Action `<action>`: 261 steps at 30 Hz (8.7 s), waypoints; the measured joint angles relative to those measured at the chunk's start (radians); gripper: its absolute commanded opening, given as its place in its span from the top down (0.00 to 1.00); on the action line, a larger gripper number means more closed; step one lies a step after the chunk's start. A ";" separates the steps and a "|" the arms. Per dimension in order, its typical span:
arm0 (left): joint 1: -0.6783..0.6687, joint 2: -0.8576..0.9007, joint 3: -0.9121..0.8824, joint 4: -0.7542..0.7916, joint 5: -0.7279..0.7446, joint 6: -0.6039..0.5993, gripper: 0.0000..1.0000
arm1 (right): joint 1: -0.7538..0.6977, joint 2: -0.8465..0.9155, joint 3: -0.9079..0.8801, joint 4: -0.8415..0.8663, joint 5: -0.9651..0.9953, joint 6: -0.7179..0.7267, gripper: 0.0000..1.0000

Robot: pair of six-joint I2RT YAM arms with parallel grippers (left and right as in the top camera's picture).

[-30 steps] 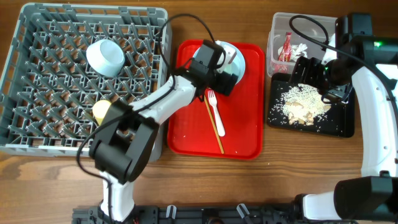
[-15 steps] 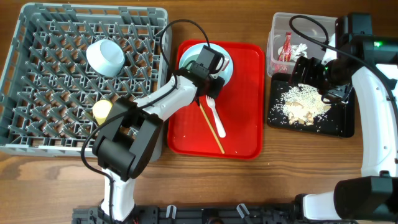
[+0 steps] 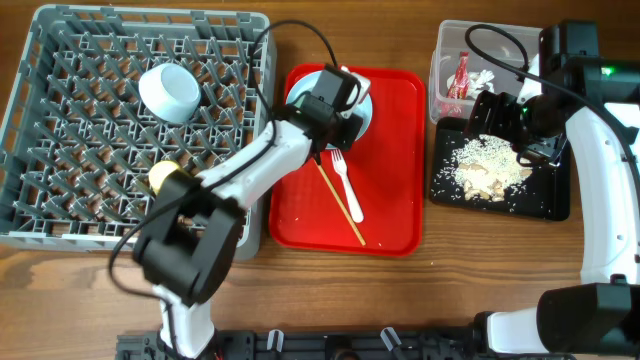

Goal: Sort waste into correct bins and load items into the dishwasher rack
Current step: 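Grasp the large light-blue bowl rim and lift it over the rack, then lower the large bowl into the rack and release it with the left gripper, then reach the left gripper down to the wooden chopstick on the red tray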

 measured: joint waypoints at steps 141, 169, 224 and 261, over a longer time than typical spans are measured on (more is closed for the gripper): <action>0.941 -0.012 0.002 -0.401 1.425 -0.022 0.96 | 0.000 0.000 0.000 -0.019 0.000 0.000 0.00; 1.057 0.004 0.003 -0.474 1.042 -0.002 0.00 | 0.000 0.000 0.000 -0.024 0.000 0.000 0.00; 0.035 -0.241 0.003 -0.573 0.062 -0.791 0.04 | 0.000 0.000 0.000 -0.026 0.000 0.000 0.00; -0.054 0.066 -0.023 -0.535 -0.002 -0.872 0.71 | 0.000 0.000 0.000 -0.035 0.000 0.000 0.00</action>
